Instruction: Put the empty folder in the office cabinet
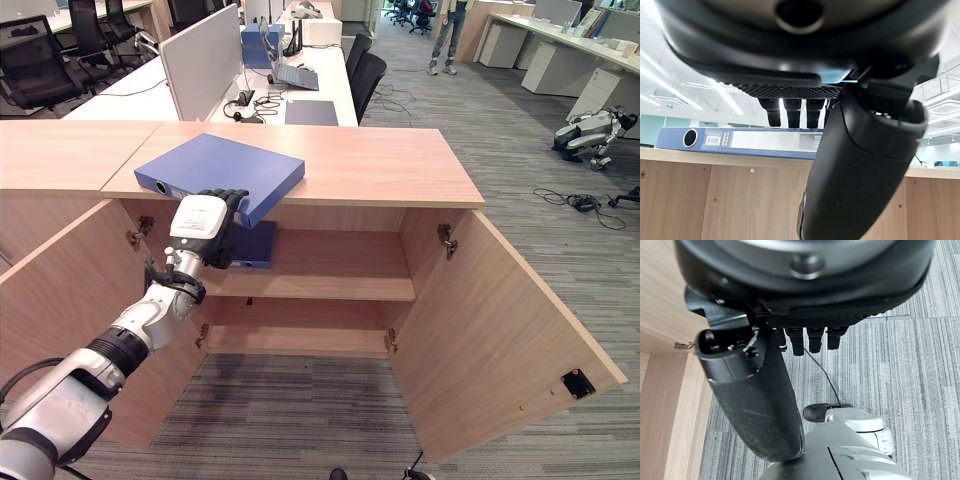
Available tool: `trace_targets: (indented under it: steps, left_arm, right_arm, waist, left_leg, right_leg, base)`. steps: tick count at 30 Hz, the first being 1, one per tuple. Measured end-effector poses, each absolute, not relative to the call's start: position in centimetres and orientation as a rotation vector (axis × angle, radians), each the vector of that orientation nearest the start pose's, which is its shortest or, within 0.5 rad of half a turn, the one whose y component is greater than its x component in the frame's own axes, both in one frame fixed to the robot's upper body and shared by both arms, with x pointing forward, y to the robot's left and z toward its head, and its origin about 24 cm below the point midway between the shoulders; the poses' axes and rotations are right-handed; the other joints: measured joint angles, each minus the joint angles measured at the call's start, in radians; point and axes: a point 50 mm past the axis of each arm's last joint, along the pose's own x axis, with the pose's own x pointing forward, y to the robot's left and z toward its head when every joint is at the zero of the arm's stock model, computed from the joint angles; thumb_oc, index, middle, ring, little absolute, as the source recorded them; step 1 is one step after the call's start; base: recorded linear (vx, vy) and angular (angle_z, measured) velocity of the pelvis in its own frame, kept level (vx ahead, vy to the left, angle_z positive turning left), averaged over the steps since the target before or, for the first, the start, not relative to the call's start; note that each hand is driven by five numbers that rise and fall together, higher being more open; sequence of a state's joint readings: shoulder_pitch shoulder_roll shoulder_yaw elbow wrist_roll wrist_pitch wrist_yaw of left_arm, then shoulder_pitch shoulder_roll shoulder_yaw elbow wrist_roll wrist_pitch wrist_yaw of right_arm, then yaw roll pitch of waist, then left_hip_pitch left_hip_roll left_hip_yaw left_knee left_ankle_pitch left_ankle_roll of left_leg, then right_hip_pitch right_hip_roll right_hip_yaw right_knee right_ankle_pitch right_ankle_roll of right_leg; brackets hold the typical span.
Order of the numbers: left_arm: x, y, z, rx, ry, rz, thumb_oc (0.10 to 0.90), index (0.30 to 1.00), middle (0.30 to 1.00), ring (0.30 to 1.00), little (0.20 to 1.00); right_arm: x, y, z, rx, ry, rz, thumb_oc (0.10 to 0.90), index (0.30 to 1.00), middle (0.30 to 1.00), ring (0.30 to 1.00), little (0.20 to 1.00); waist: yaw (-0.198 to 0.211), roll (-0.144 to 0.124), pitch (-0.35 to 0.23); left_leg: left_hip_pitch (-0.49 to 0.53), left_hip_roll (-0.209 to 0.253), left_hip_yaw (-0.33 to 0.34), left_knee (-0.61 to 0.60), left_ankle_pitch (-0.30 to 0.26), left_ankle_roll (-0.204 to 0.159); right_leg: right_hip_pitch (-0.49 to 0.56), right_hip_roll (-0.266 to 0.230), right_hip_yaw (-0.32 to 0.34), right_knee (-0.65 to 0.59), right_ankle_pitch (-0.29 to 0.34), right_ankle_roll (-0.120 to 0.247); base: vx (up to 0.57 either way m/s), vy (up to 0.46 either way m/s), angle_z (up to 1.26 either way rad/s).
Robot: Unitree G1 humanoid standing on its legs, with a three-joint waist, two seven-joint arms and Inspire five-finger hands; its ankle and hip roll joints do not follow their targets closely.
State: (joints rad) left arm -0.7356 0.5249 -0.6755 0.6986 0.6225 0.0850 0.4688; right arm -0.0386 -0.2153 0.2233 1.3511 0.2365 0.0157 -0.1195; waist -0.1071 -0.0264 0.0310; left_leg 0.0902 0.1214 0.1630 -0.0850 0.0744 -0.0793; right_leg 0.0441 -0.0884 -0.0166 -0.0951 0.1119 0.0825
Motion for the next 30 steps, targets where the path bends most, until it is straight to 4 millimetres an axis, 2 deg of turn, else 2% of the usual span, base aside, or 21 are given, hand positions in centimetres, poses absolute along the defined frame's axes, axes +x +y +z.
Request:
trace_targets:
  steps: [16,28,29,30]
  left_arm:
    - [38.0,18.0,10.3,1.557,-0.26,0.08,0.8,0.9,0.9,0.9,0.9]
    - [38.2,18.1,10.6,1.545,-0.255,0.089,0.8,0.9,0.9,0.9,0.9]
    - [38.2,18.2,10.6,1.539,-0.252,0.09,0.75,0.825,0.825,0.825,0.825]
    - [38.2,18.2,10.6,1.536,-0.251,0.091,0.75,0.825,0.825,0.825,0.825]
  right_arm:
    - [7.4,-22.9,-16.8,-0.23,1.324,-0.202,0.8,0.9,0.9,0.9,0.9]
    - [7.3,-22.9,-16.8,-0.231,1.328,-0.201,0.8,0.9,0.9,0.9,0.9]
    - [7.3,-22.9,-16.8,-0.231,1.328,-0.201,0.8,0.9,0.9,0.9,0.9]
    - [7.3,-22.9,-16.8,-0.231,1.328,-0.201,0.8,0.9,0.9,0.9,0.9]
  waist:
    - [-0.006,-0.009,-0.006]
    - [-0.015,-0.013,-0.008]
    - [-0.016,-0.013,-0.008]
    - [-0.018,-0.013,-0.008]
  left_leg:
    - [0.002,0.0,0.011,0.003,-0.001,0.0]
    - [0.012,-0.001,0.029,0.003,-0.004,0.001]
    - [0.014,0.0,0.03,0.003,-0.005,0.0]
    - [0.015,0.0,0.031,0.003,-0.005,0.0]
  right_leg:
    - [-0.003,0.0,0.01,0.0,0.001,0.001]
    - [-0.003,0.001,0.027,0.001,0.002,0.002]
    - [-0.003,0.001,0.029,0.001,0.002,0.002]
    - [-0.003,0.001,0.03,0.001,0.002,0.002]
  base:
    - [0.0,0.001,-0.01]
    - [0.0,0.0,-0.03]
    - [0.0,-0.004,-0.03]
    - [0.0,0.0,0.0]
